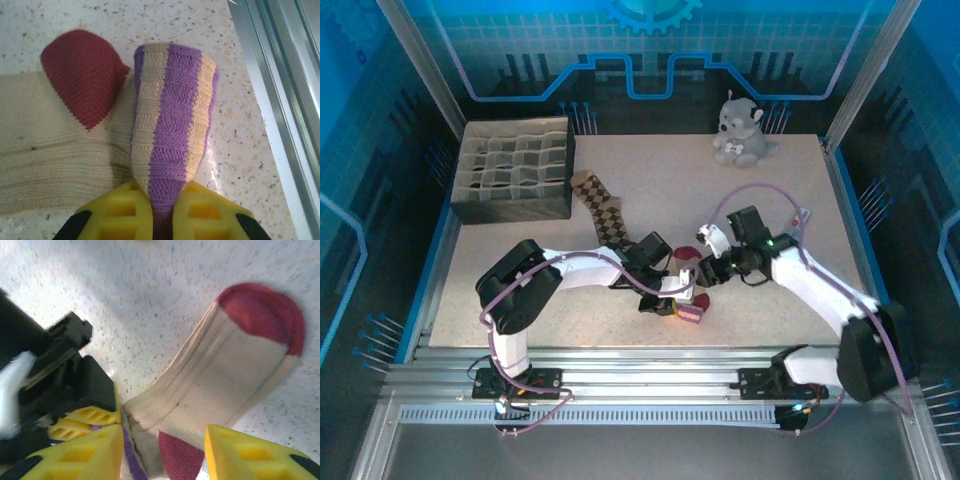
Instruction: Roll the socks
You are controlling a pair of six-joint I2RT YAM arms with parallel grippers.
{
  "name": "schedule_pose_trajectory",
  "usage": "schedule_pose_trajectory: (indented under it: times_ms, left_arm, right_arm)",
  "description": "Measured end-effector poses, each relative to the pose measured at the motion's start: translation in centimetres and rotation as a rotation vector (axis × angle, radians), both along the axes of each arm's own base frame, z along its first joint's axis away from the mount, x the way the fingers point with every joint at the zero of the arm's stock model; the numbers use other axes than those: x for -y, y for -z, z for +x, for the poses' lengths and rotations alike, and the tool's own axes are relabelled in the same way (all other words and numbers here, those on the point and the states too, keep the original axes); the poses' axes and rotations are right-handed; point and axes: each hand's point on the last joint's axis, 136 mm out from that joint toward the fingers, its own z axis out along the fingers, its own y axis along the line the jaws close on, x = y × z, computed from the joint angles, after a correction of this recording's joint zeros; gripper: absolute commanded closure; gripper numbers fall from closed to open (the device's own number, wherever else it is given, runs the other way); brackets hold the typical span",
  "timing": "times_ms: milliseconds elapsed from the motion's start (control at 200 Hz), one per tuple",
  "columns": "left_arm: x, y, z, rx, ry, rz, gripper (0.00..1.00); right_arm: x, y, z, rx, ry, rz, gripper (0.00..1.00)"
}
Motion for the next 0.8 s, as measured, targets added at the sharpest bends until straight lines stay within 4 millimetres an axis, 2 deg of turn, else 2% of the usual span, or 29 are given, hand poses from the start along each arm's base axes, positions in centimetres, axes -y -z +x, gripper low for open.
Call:
schedule_pose_trajectory:
  times_ms: [115, 335, 455, 530, 590, 670, 796]
  left_arm:
    - [-0.2, 0.2, 0.7, -0.13, -0.063, 0.026, 1.0]
    - [-0.2, 0.1, 1.8, -0.288, -0.13, 0.087, 1.0]
    - [-0.3, 0.1, 1.8, -0.339, -0.136, 0.113, 1.0]
    - [-0.4, 0.2, 1.8, -0.371, -0.139, 0.126, 1.0]
    - [-0.4, 0.2, 1.7, -0.402, -0.141, 0.129, 1.0]
    - [-0.5, 0.2, 1.8, -0.452, -0.149, 0.129, 1.0]
    - [-0.7, 0.2, 2.3, -0.531, -0.176, 0.146, 1.0]
  right_arm:
    - [0.5, -1.1, -1.3, 0.106, 0.069, 0.026, 0.54]
    - [0.6, -3.9, -2.5, 0.278, 0.138, -0.008, 0.55]
    - [1.8, -5.9, -3.7, 0.362, 0.201, -0.015, 0.55]
    - [2.6, -6.4, -4.1, 0.383, 0.234, -0.018, 0.55]
    - [3.0, -6.2, -4.3, 0.376, 0.243, -0.033, 0.55]
    - [2.9, -4.7, -4.8, 0.331, 0.213, -0.091, 0.55]
    - [0.2, -2.6, -6.3, 0.306, 0.025, -0.194, 0.52]
